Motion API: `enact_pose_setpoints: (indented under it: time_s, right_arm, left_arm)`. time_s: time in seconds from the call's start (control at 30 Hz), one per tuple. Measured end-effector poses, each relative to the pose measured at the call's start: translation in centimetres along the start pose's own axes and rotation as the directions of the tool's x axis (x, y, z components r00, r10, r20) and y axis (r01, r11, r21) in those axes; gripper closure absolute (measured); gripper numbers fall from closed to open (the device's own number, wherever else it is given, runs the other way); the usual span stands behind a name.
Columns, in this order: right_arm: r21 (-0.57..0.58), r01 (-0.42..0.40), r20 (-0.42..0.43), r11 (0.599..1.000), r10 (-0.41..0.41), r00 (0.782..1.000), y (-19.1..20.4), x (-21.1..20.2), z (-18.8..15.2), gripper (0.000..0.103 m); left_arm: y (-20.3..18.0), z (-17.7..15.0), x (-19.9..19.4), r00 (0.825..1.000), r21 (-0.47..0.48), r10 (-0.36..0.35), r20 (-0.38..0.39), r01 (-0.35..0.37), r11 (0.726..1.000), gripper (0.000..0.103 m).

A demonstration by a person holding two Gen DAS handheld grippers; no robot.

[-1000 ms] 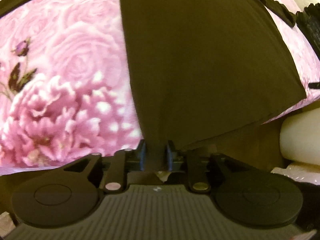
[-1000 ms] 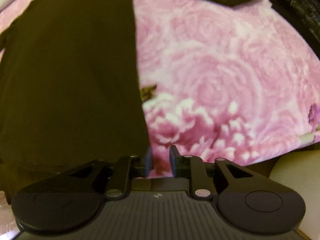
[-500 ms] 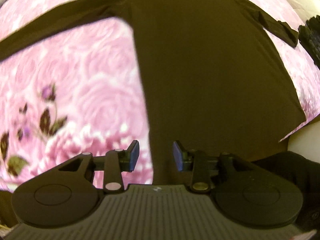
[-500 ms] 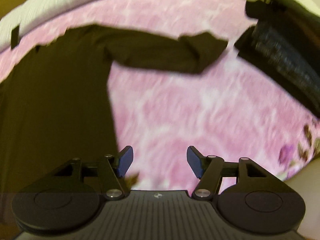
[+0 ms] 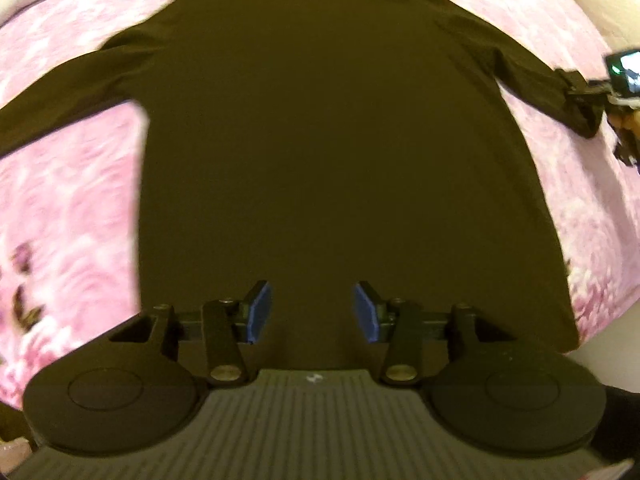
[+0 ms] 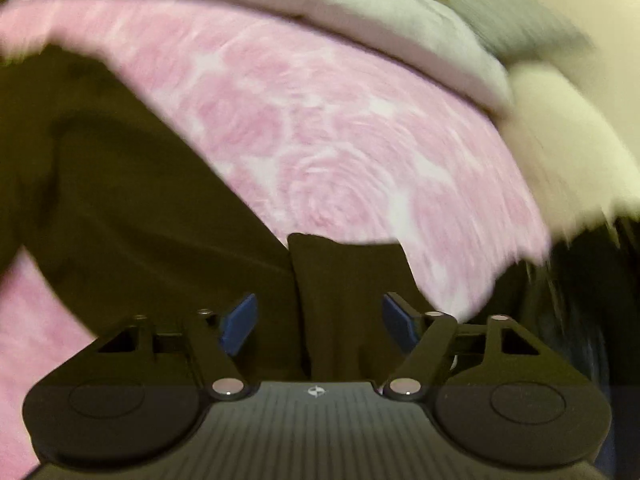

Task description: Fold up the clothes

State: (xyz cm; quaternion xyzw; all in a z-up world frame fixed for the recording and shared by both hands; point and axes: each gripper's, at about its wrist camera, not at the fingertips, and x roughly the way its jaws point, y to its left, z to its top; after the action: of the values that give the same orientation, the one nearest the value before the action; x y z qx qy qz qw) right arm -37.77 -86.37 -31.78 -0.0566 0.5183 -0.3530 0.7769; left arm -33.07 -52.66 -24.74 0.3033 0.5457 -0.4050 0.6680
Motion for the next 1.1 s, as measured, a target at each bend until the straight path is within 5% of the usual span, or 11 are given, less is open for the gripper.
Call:
enact_pose_setpoints:
  time_s: [0.13, 0.17, 0.27, 0.37, 0.47, 0.6, 0.8, 1.0, 1.1]
  right_arm:
    - [-0.032, -0.011, -0.016, 0.999, 0.010, 1.000, -0.9, 3.1, -0.4, 0.073]
    - [-0.007, -0.016, -0.013, 1.000, 0.016, 1.000, -1.8, 3.1, -0.5, 0.103]
    - [0.149, -0.002, 0.046, 0.989, -0.005, 0.999, -5.9, 0.6, -1.3, 0.103]
    - [0.347, 0.099, 0.129, 0.933, -0.153, 0.980, -10.8, -3.8, -3.8, 0.102]
    - [0.456, 0.162, 0.105, 0.875, -0.234, 0.967, -13.3, -5.4, -7.9, 0.090]
    - [0.575, 0.153, -0.063, 0.804, -0.143, 0.988, -14.1, -4.1, -12.6, 0.094]
    - [0.711, 0.174, -0.257, 0.681, 0.021, 0.966, -13.9, -3.9, -16.7, 0.089]
    - [0.674, 0.040, -0.138, 0.738, 0.073, 0.988, -12.8, -6.0, -13.9, 0.054]
    - [0.627, -0.063, -0.051, 0.776, 0.122, 0.991, -11.9, -6.3, -10.4, 0.050]
  left_arm:
    - [-2.9, 3.2, 0.5, 0.999, 0.055, -0.044, 0.010, 0.043, 0.998, 0.061]
    - [-3.6, 4.0, 0.5, 0.998, 0.068, -0.055, 0.014, 0.054, 0.996, 0.059]
    - [-5.5, 6.3, 0.6, 0.996, 0.106, -0.088, 0.024, 0.085, 0.991, 0.059]
    - [-6.3, 7.8, 1.0, 0.993, 0.136, -0.115, 0.021, 0.111, 0.984, 0.059]
    - [-7.1, 8.5, 1.5, 0.990, 0.167, -0.137, 0.006, 0.134, 0.977, 0.059]
    - [-8.0, 8.1, 1.8, 0.988, 0.203, -0.151, -0.020, 0.152, 0.967, 0.053]
    - [-7.7, 7.7, 1.7, 0.992, 0.185, -0.124, -0.025, 0.127, 0.975, 0.053]
    - [-5.1, 8.2, 0.2, 0.997, 0.140, -0.055, 0.049, 0.047, 0.989, 0.041]
    - [-2.1, 7.9, -1.1, 0.996, 0.091, -0.009, 0.092, 0.000, 0.996, 0.038]
